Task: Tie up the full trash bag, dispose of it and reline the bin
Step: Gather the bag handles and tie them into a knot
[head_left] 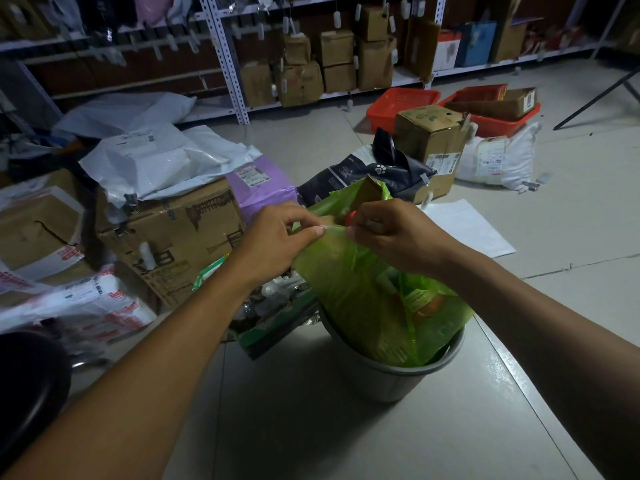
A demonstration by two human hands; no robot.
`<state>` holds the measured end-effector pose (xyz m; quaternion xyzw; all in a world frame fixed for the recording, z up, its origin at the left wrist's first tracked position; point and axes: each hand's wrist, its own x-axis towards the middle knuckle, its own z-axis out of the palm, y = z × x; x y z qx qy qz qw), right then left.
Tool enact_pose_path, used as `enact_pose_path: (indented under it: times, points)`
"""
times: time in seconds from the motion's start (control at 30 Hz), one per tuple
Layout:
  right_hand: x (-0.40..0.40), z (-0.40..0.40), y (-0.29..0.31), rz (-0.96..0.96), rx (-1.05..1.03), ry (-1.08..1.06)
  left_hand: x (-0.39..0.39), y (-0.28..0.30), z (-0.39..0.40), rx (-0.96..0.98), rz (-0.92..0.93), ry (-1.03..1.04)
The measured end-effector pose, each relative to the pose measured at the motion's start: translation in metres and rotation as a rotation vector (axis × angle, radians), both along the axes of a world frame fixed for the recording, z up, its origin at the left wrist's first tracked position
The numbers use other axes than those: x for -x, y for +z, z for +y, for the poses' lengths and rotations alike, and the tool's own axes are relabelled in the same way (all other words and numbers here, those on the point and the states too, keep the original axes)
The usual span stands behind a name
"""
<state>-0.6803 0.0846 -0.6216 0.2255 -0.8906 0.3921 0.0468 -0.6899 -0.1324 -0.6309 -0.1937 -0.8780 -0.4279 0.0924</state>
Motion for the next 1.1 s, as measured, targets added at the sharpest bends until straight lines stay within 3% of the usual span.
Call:
enact_pose_path:
  times: [0.27, 0.43, 0.63, 0.77, 0.93, 1.1]
  points:
    - [0.002, -0.004, 0.008, 0.015, 0.113, -0.102, 0.003, 0.018, 0.0, -0.097, 0.124, 0.117]
    - [0.002, -0.008, 0.013, 0.005, 0.214, -0.139, 0.001, 0.024, 0.014, -0.421, -0.009, 0.101]
    - [0.0, -0.012, 0.029, 0.077, 0.318, -0.151, 0.003, 0.038, 0.027, -0.623, -0.112, -0.009]
    - [-0.002, -0.009, 0.036, 0.021, 0.426, -0.124, 0.005, 0.048, 0.03, -0.71, -0.194, -0.072]
    - [0.001, -0.005, 0.043, 0.031, 0.452, -0.146, 0.008, 0.051, 0.037, -0.673, -0.205, -0.085]
    - [0.002, -0.009, 0.043, -0.029, 0.384, -0.039, 0.012, 0.05, 0.038, -0.617, -0.171, -0.07]
